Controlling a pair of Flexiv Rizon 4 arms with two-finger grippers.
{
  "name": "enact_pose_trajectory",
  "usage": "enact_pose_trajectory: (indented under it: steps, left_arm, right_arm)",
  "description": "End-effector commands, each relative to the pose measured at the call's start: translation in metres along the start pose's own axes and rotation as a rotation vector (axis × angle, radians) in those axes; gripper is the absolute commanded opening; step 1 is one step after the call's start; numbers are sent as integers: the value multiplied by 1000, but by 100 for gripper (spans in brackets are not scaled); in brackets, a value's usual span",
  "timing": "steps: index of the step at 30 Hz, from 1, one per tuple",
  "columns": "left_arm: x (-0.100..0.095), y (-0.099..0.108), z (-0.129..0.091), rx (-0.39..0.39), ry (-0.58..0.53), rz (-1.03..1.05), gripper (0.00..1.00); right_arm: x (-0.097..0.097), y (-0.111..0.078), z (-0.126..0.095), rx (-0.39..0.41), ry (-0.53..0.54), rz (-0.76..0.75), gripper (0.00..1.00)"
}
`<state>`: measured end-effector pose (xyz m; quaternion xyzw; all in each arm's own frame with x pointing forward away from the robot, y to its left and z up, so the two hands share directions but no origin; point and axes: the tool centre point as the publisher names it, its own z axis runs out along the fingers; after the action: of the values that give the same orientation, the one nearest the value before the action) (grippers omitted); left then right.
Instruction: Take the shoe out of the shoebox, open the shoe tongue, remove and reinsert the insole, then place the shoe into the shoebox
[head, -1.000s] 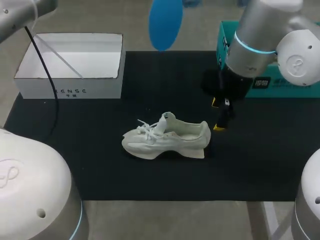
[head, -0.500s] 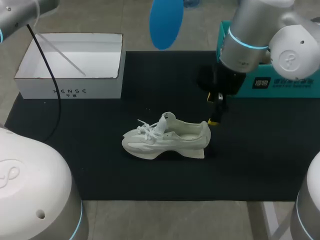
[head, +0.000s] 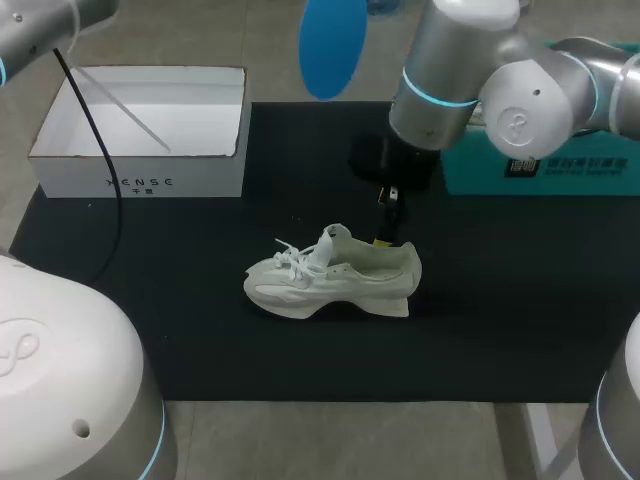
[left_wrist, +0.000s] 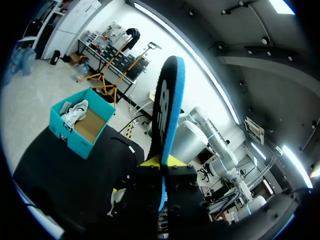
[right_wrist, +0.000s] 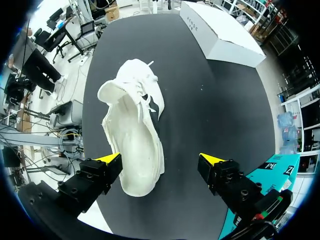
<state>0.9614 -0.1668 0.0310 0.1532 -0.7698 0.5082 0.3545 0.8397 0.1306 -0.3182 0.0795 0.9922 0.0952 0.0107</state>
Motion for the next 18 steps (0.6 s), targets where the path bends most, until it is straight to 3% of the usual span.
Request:
enact_pose_trajectory:
  steps: [1,7,18]
  left_arm:
    - [0,0,-1,-2,0,0,0]
    - [0,0,-1,-2,0,0,0]
    - [0,0,-1,-2,0,0,0]
  right_arm:
    - [5,-2,22,-11,-1,10,100]
    - [10,-9,40,-25,-6,15,100]
    - [3,-11,64,17,3,-5,100]
